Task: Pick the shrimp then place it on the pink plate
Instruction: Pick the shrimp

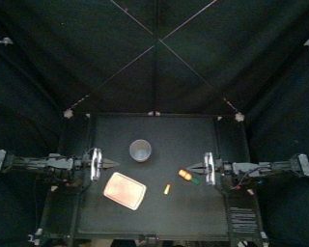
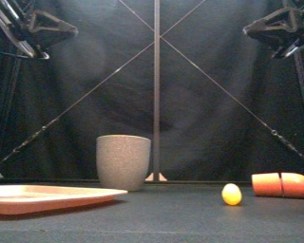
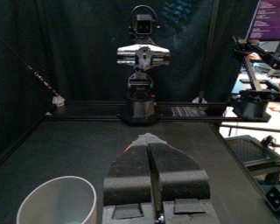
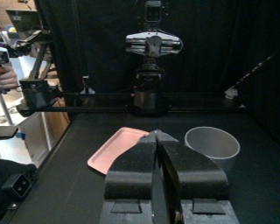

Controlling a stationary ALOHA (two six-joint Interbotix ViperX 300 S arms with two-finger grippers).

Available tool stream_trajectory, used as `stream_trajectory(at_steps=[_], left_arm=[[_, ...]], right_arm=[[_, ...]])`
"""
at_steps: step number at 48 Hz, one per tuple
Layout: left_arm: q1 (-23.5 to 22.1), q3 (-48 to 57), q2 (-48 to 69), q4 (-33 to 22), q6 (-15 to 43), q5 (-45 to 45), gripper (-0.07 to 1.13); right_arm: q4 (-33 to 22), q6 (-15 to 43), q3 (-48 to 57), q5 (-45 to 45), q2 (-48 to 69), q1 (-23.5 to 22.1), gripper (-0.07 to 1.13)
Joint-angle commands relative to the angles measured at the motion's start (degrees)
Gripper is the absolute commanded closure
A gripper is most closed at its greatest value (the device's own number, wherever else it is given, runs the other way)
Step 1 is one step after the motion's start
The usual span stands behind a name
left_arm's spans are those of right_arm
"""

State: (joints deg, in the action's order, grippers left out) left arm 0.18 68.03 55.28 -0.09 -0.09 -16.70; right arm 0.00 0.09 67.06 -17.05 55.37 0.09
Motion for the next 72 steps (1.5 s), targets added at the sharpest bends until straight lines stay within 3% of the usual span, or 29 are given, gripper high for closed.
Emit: stream_trajectory(at_steps=[1,19,28,35,46,50,60,72], left_arm=[[0.18,-2.02,-0.70,-0.09,0.09,0.62,0.95],[0.53,-2.72,-0.70,-0.09,0.00,2.99,0.95],[2.02,-2.64,-0.79,-0.26,0.00,2.37,0.95],[3.16,-2.46,-0.79,-0.26,0.00,2.20,0.95],[3.52,-1.67,-0.79,-0.44,0.00,2.11,0.95],[3.52,-1.41,-0.79,-0.70,0.00,2.11,0.95],[3.60,-1.32,-0.79,-1.41,0.09,2.11,0.95],[4.22,-1.32,-0.79,-1.41,0.09,1.93,0.95]], right_arm=[[0.18,0.44,-0.70,0.44,-1.67,0.53,0.98],[-1.41,1.14,-6.68,13.18,-14.24,2.72,0.97],[-1.58,1.14,-10.28,14.77,-20.74,4.31,0.90],[-1.23,1.14,-13.10,14.77,-25.75,5.63,0.72],[-1.05,1.23,-16.79,14.68,-33.57,6.24,0.34],[-0.97,1.23,-18.02,14.68,-36.47,6.24,0.27],[-0.97,1.14,-21.36,15.91,-42.71,6.68,0.26],[-1.58,0.53,-23.47,24.70,-47.64,9.76,0.26]])
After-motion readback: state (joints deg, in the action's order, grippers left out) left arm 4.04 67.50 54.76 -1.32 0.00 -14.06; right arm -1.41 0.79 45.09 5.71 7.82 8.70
